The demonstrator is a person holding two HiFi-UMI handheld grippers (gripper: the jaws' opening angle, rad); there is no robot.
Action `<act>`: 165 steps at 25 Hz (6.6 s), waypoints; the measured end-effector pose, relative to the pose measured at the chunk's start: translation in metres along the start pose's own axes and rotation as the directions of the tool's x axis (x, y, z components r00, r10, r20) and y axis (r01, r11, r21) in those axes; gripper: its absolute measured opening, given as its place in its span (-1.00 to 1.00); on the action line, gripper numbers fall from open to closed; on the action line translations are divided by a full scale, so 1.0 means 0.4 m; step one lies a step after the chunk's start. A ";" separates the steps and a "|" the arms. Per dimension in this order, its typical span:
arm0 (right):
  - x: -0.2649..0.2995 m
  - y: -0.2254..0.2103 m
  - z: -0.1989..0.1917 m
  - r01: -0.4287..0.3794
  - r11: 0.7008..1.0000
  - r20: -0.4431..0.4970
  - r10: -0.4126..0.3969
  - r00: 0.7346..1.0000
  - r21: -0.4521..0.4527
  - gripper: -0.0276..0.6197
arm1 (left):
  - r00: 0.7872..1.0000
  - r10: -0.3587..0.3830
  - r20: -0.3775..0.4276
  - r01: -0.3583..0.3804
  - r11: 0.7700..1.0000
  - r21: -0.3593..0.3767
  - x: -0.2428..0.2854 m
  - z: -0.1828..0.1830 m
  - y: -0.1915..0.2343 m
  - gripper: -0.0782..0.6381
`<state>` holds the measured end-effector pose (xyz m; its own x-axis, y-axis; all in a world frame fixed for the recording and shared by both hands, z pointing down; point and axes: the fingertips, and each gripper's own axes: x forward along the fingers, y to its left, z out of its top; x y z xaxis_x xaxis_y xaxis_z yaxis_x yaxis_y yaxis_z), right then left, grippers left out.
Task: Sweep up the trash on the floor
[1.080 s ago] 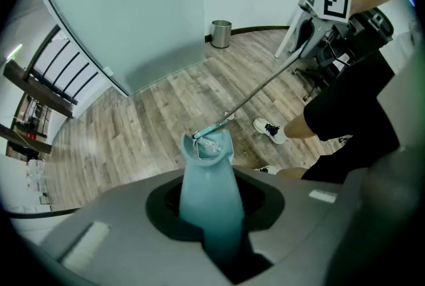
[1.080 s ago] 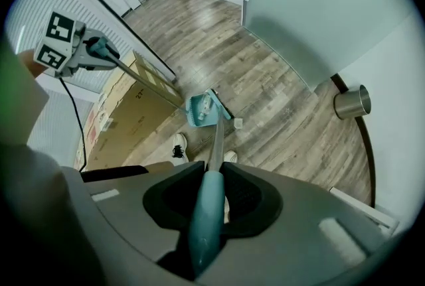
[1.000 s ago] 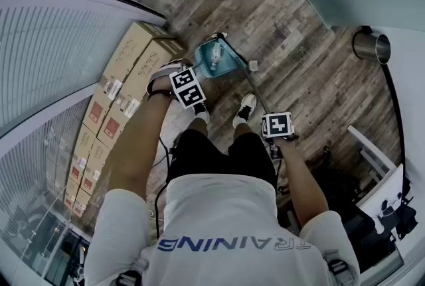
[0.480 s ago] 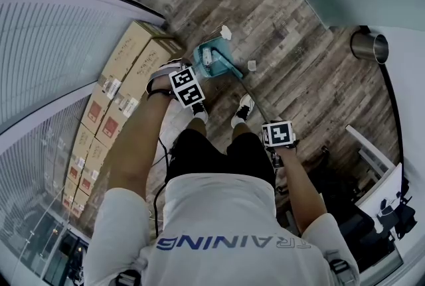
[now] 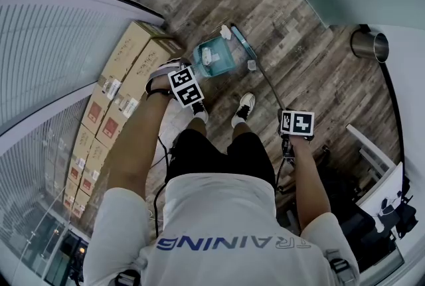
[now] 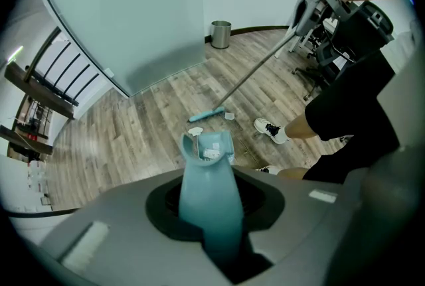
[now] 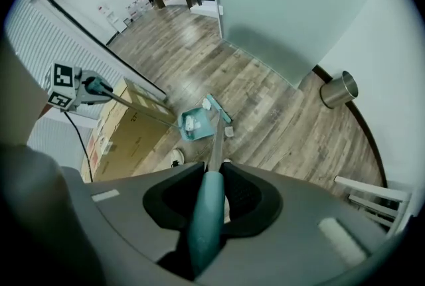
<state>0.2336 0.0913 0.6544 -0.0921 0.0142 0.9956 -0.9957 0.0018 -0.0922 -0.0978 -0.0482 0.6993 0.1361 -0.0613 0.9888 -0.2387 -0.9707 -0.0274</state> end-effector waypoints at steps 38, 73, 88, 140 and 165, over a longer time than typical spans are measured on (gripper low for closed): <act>0.045 0.171 -0.150 -0.055 0.985 -0.110 0.038 0.993 -0.163 -0.59 | 1.000 0.009 0.006 -0.009 1.000 0.015 -0.001 0.001 -0.003 -0.52; 0.125 0.042 -0.121 -0.125 0.792 0.032 0.132 0.991 0.598 -0.59 | 1.000 0.018 0.007 -0.018 0.999 0.027 -0.003 0.006 -0.006 -0.52; 0.133 0.337 -0.103 -0.350 0.836 -0.008 0.390 0.921 0.422 -0.59 | 1.000 0.021 0.010 -0.021 0.999 0.029 0.000 0.007 -0.003 -0.52; -0.266 0.192 0.200 -0.199 0.971 0.366 0.137 0.920 0.135 -0.59 | 0.476 0.711 0.518 0.174 0.502 -0.847 -0.793 0.168 0.074 -0.78; -0.336 0.219 0.273 -0.221 0.973 0.451 0.168 0.877 0.065 -0.59 | 0.418 0.733 0.537 0.156 0.525 -0.837 -0.847 0.222 0.078 -0.78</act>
<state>0.1583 -0.0198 0.5141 -0.2499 -0.4380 0.8635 -0.9489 -0.0668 -0.3085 -0.0660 -0.0783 0.3504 0.3986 -0.8615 0.3144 -0.9086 -0.3244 0.2631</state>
